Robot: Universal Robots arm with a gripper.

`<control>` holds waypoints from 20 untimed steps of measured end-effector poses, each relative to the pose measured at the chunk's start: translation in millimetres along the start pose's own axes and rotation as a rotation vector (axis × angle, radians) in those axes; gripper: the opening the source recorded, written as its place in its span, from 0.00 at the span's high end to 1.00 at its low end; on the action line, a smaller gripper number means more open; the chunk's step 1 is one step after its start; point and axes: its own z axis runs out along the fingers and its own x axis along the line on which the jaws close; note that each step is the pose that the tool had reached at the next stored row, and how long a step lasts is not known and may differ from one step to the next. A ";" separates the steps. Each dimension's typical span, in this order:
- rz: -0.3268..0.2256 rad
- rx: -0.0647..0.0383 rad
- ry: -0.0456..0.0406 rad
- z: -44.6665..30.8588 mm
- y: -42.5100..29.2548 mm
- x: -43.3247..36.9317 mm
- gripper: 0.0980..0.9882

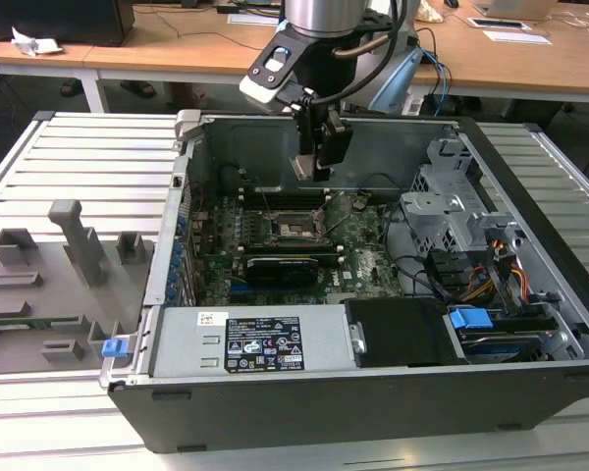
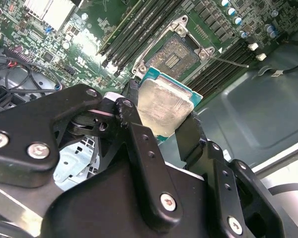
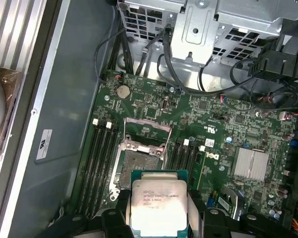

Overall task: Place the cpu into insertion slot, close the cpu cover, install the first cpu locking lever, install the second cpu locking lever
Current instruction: 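Place the cpu into insertion slot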

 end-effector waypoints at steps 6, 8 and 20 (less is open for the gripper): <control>0.015 0.000 -0.0009 1.6 -0.1 0.0 0.50; 0.019 0.000 -0.0011 1.9 -0.1 0.0 0.50; 0.044 0.000 -0.0025 4.2 -0.3 -0.1 0.50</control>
